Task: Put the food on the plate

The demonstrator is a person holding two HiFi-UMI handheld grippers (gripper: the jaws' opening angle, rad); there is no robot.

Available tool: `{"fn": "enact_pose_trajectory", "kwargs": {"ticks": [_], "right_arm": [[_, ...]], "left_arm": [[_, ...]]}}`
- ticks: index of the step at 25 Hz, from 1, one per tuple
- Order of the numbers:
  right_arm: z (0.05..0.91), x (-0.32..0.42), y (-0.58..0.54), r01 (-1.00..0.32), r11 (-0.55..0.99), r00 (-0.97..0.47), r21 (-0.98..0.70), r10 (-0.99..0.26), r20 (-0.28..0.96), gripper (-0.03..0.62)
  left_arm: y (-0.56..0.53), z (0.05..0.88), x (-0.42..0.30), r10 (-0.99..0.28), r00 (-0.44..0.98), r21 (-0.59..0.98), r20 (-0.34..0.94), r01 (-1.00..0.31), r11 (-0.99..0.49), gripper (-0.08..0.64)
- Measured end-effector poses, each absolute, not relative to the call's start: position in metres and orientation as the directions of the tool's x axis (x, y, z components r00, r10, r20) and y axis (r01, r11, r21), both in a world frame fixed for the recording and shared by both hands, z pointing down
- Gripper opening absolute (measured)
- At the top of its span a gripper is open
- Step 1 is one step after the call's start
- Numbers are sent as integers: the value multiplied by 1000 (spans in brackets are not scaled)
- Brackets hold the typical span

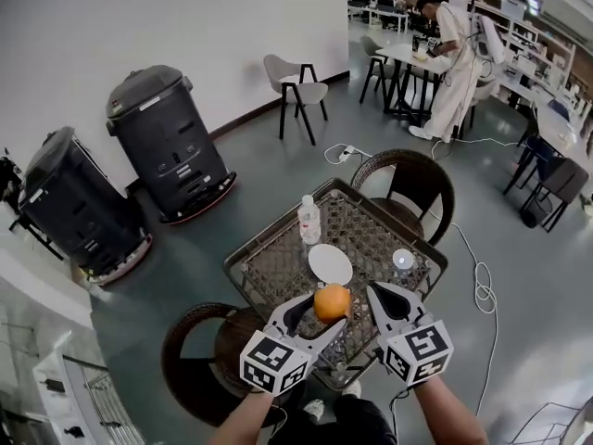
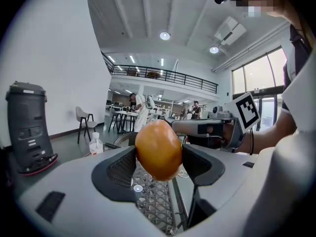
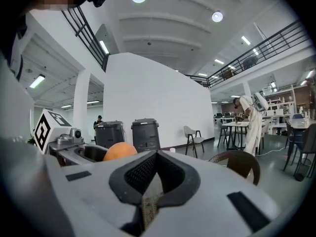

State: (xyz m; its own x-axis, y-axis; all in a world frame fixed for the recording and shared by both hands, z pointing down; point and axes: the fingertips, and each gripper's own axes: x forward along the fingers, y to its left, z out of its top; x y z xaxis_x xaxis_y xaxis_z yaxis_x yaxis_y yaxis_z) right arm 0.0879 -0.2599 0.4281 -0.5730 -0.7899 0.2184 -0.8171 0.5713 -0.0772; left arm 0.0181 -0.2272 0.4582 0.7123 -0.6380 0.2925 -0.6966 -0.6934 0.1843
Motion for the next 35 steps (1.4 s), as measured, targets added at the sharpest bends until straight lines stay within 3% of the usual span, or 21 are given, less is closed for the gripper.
{"fn": "enact_pose_trajectory", "kwargs": {"ticks": [13, 35], "right_arm": [[482, 91, -305, -780, 617, -619, -109, -732, 286, 5], [592, 109, -345, -830, 510, -553, -227, -700, 452, 5]], "left_arm": [[-296, 523, 3, -691, 594, 143, 412, -791, -594, 301], [-424, 694, 7, -571, 475, 89, 670, -814, -573, 301]]}}
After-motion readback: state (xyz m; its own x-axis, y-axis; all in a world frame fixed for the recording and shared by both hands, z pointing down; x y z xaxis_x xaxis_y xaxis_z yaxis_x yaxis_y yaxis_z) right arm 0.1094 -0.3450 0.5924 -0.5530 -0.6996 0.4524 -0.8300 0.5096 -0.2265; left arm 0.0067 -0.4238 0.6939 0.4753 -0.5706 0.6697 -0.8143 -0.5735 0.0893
